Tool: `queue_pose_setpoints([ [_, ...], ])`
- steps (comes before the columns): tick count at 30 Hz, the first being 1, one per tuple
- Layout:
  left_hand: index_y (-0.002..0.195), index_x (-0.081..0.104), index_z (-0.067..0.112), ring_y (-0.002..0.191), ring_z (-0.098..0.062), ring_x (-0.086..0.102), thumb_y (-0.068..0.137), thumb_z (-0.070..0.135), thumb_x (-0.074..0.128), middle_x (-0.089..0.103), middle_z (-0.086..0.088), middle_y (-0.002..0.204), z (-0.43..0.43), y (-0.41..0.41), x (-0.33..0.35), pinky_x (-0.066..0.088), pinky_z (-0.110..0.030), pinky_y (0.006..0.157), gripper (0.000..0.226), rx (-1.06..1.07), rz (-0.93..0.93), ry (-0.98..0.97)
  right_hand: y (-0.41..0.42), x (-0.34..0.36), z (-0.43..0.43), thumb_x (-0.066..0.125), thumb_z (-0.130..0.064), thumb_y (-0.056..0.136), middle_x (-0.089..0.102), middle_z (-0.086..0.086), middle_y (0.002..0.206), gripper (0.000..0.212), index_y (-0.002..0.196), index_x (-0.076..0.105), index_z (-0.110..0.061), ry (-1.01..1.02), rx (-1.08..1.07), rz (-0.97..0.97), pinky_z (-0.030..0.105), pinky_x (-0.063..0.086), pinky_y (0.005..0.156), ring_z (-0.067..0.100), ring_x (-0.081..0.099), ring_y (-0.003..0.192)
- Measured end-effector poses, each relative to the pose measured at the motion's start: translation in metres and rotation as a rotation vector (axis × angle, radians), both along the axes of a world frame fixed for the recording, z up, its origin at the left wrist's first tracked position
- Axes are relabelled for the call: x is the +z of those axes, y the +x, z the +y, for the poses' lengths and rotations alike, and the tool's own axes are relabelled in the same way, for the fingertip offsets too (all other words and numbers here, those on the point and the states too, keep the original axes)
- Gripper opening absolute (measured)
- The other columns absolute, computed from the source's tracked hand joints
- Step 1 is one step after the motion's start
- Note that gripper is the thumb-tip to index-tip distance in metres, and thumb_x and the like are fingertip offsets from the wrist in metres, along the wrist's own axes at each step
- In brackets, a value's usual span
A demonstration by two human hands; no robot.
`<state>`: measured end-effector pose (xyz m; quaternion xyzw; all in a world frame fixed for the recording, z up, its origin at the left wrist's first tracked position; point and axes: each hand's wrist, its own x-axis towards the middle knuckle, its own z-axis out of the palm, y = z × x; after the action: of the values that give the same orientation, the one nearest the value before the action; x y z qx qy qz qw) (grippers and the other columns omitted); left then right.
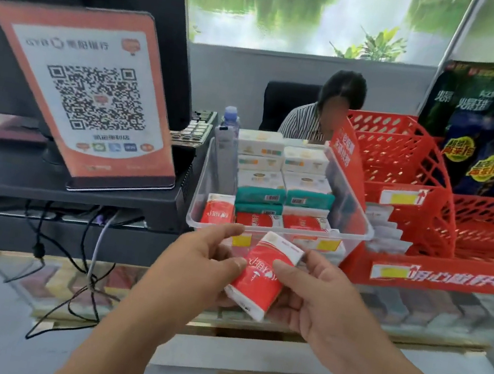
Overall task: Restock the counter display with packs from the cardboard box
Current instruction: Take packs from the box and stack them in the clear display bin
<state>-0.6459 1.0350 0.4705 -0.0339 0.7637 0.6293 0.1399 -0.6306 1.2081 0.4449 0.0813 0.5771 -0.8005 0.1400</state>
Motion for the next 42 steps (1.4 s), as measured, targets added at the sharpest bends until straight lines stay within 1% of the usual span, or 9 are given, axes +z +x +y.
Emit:
queue_pose_setpoints([
  [6,0.123,0.059,0.036,0.081,-0.013,0.073,0.093,0.018,0.062,0.073,0.004,0.095,0.009,-0.004,0.014,0.060,-0.034,0.069,0.036,0.035,0.083,-0.080,-0.048,0.022,0.015,0.072,-0.010,0.085,0.071,0.013,0.110,0.049,0.127,0.051,-0.022,0.064,0.079,0.057,0.045,0.061,0.072,0.029,0.074,0.091],
  [17,0.123,0.061,0.037,0.085,-0.015,0.070,0.093,0.025,0.063,0.071,0.013,0.085,0.000,-0.020,0.020,0.060,-0.041,0.079,0.033,-0.009,0.112,-0.222,-0.151,0.058,0.029,0.065,-0.005,0.091,0.075,0.014,0.095,0.019,0.106,0.056,-0.012,0.363,0.099,0.053,0.042,0.061,0.071,0.026,0.075,0.079],
  [23,0.122,0.063,0.025,0.083,-0.013,0.070,0.093,0.024,0.063,0.070,0.004,0.096,0.011,-0.076,0.032,0.061,-0.039,0.075,0.029,0.043,0.250,-0.210,-0.153,0.049,0.027,0.054,-0.002,0.093,0.067,0.019,0.098,0.022,0.112,0.053,-0.013,0.094,0.003,-0.017,0.040,0.061,0.061,0.026,0.072,0.074],
  [29,0.099,0.069,0.012,0.076,-0.022,0.071,0.093,0.009,0.062,0.071,-0.016,0.096,0.027,-0.122,0.023,0.061,-0.046,0.071,0.010,0.114,0.029,0.136,-0.147,0.045,0.026,0.061,-0.006,0.091,0.068,0.016,0.084,0.009,0.100,0.060,-0.003,0.063,0.012,-0.097,0.038,0.062,0.066,0.025,0.072,0.070],
  [30,0.094,0.070,0.012,0.073,-0.021,0.070,0.092,0.009,0.062,0.071,-0.015,0.092,0.025,-0.128,0.020,0.061,-0.048,0.073,0.009,0.134,0.033,0.133,-0.147,0.044,0.029,0.064,-0.012,0.090,0.070,0.015,0.089,0.011,0.099,0.061,-0.006,0.162,0.021,-0.066,0.041,0.062,0.070,0.026,0.073,0.076],
  [32,0.087,0.071,0.013,0.070,-0.021,0.070,0.092,0.011,0.063,0.073,-0.011,0.083,0.021,-0.138,0.016,0.059,-0.051,0.076,0.009,0.136,0.046,0.091,-0.147,0.048,0.037,0.073,-0.031,0.085,0.070,0.007,0.109,0.021,0.097,0.062,-0.019,0.659,0.090,0.156,0.043,0.059,0.082,0.022,0.070,0.094],
  [35,0.082,0.072,0.018,0.076,-0.026,0.073,0.091,0.018,0.065,0.075,-0.009,0.081,0.017,-0.147,0.014,0.059,-0.052,0.077,0.012,0.076,0.071,-0.031,-0.144,0.065,0.036,0.077,-0.042,0.078,0.054,-0.018,0.129,0.043,0.117,0.058,-0.040,1.310,0.383,0.525,0.027,0.046,0.091,0.005,0.052,0.112],
  [39,0.080,0.072,0.018,0.079,-0.033,0.073,0.094,0.016,0.061,0.075,-0.013,0.084,0.020,-0.151,0.010,0.059,-0.052,0.075,0.018,0.049,0.087,-0.078,-0.151,0.071,0.019,0.070,-0.039,0.081,0.061,-0.014,0.109,0.037,0.115,0.055,-0.035,1.587,0.567,0.824,0.039,0.049,0.090,0.012,0.055,0.101],
  [42,0.082,0.072,0.018,0.078,-0.032,0.073,0.094,0.018,0.062,0.075,-0.012,0.082,0.020,-0.150,0.006,0.058,-0.056,0.075,0.016,0.022,0.088,-0.098,-0.156,0.067,0.014,0.068,-0.035,0.081,0.060,-0.013,0.105,0.035,0.112,0.051,-0.033,1.627,0.665,0.808,0.040,0.051,0.084,0.014,0.057,0.095],
])
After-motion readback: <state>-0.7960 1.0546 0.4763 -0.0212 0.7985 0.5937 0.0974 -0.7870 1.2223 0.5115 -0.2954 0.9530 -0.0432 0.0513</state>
